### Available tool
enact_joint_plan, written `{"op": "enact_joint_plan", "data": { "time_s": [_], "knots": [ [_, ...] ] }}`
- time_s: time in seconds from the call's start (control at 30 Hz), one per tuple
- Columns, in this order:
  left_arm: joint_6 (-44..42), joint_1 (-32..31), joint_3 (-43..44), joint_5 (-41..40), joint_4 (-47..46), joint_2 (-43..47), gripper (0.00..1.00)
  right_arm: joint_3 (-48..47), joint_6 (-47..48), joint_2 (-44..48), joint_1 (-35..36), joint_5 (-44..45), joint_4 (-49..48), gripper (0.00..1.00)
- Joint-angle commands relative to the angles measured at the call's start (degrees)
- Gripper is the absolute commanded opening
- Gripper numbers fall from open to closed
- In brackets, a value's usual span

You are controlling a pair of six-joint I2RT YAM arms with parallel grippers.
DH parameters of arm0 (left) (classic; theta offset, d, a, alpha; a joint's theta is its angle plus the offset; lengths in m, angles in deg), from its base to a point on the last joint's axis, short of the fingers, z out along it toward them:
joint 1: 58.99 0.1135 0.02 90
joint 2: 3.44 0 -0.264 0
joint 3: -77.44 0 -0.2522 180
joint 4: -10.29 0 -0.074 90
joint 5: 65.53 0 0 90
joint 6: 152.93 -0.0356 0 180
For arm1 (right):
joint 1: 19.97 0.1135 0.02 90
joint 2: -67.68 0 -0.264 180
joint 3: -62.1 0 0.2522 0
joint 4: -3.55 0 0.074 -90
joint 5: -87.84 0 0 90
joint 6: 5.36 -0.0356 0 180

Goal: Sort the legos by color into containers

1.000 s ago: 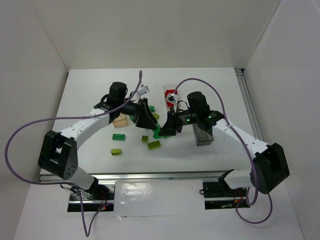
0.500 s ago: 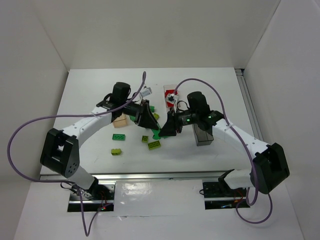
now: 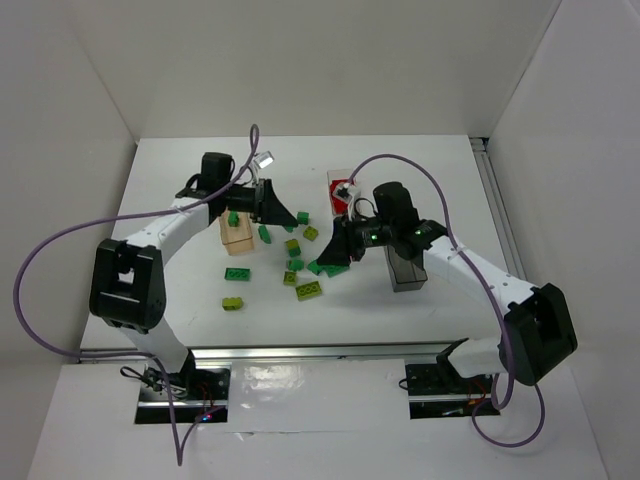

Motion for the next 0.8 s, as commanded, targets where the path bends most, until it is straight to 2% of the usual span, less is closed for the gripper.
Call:
{"op": "enact_joint_plan", "data": {
  "time_s": [0.0,0.1,0.2,0.23,0.37,0.43,0.5,0.6,0.63,0.77],
  "knots": [
    [1.61,1.17,1.63,-3.83,0.86,0.62,0.00,-0.66,-1.53,-0.11,0.40,1.69,-0.74,0.21],
    [2.49,4.16,0.93,-6.82,1.48,1.93,0.00,-0.65,-2.16,-0.11,-0.13,2.82,-1.45,0.21],
    [4.15,5.83,0.93,-16.64,4.28,2.65,0.00,-0.65,-4.70,0.42,-0.13,5.19,-4.16,0.21],
    [6.07,5.83,0.93,-23.81,5.77,2.65,0.00,-0.65,-5.92,0.42,-0.13,5.90,-4.95,0.21],
    [9.86,6.36,1.55,-36.25,9.92,1.15,0.00,-0.65,-7.69,-1.77,-0.13,10.02,-6.89,0.21],
    [12.05,6.97,0.67,-43.52,11.40,2.73,0.00,-0.65,-7.69,-2.57,-0.13,10.82,-7.42,0.21],
    [13.02,7.50,-0.56,-46.62,11.41,5.61,0.00,-0.05,-7.69,-3.18,-0.13,11.62,-7.42,0.21],
    [15.66,7.50,-1.10,-57.51,12.19,8.70,0.00,-0.04,-7.69,-3.71,-0.13,14.25,-6.89,0.21],
    [15.67,7.50,-0.31,-63.20,13.07,8.71,0.00,-0.04,-7.69,-4.23,0.39,14.95,-6.29,0.21],
    [15.85,7.50,6.63,-69.30,20.10,2.24,0.00,-0.04,-7.69,-4.85,1.01,16.71,-6.28,0.21]
  ]
}}
